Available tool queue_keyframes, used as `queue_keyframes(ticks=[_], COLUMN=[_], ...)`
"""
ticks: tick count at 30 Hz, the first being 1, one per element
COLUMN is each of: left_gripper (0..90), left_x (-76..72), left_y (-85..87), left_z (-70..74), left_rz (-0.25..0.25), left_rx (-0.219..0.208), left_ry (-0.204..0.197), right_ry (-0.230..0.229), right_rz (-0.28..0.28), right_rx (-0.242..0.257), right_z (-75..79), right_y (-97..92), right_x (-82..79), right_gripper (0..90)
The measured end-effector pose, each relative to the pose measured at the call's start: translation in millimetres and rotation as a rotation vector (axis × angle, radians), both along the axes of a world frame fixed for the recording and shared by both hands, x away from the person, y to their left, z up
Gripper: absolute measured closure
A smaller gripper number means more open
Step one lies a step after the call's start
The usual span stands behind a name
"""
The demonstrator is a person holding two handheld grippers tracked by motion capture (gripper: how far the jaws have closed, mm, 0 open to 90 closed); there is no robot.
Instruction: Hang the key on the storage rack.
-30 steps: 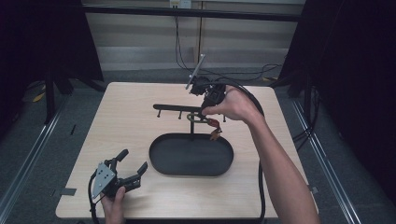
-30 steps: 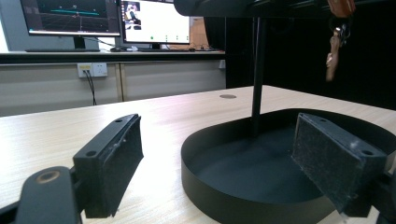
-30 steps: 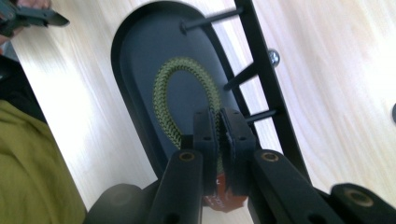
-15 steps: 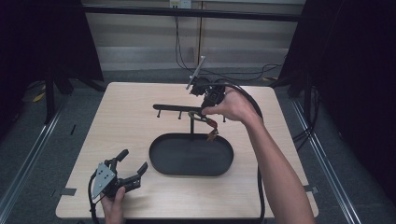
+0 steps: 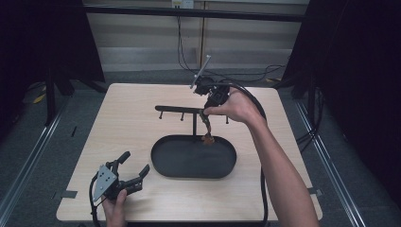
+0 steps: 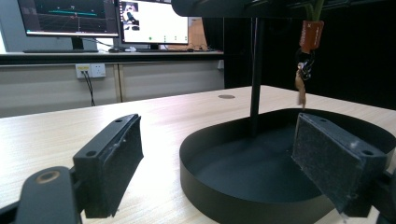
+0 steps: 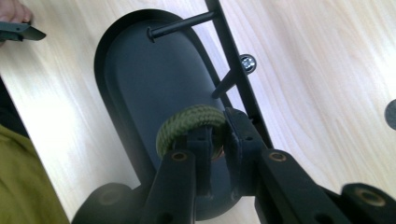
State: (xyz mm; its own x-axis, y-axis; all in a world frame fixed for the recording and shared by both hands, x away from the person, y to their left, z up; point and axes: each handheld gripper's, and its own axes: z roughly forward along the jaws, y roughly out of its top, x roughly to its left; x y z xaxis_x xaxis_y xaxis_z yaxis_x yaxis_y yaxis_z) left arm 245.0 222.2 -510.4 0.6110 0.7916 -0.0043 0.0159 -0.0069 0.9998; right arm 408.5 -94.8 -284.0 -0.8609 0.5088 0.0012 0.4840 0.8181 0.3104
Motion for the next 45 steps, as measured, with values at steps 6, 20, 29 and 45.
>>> queue_keyframes(ticks=[6, 20, 29, 45], left_gripper=[15.8, 15.8, 15.8, 15.8], left_x=[0.0, -0.1, 0.0, -0.1], left_y=[0.1, 0.5, -0.1, -0.1], left_z=[0.0, 0.2, 0.0, 0.2], left_rz=[0.001, -0.002, 0.002, 0.003], left_rx=[0.001, 0.006, -0.004, -0.002], left_ry=[0.0, 0.004, 0.001, 0.003], right_ry=[0.005, 0.024, 0.018, -0.035], right_rz=[0.002, 0.005, -0.025, -0.044], right_rx=[-0.009, -0.01, 0.067, 0.238], right_z=[0.1, 1.3, 0.3, -16.2], right_y=[-0.2, -4.2, -20.3, -41.9], right_x=[1.6, 3.0, -5.7, -36.6], right_gripper=[79.3, 78.0, 68.4, 68.8])
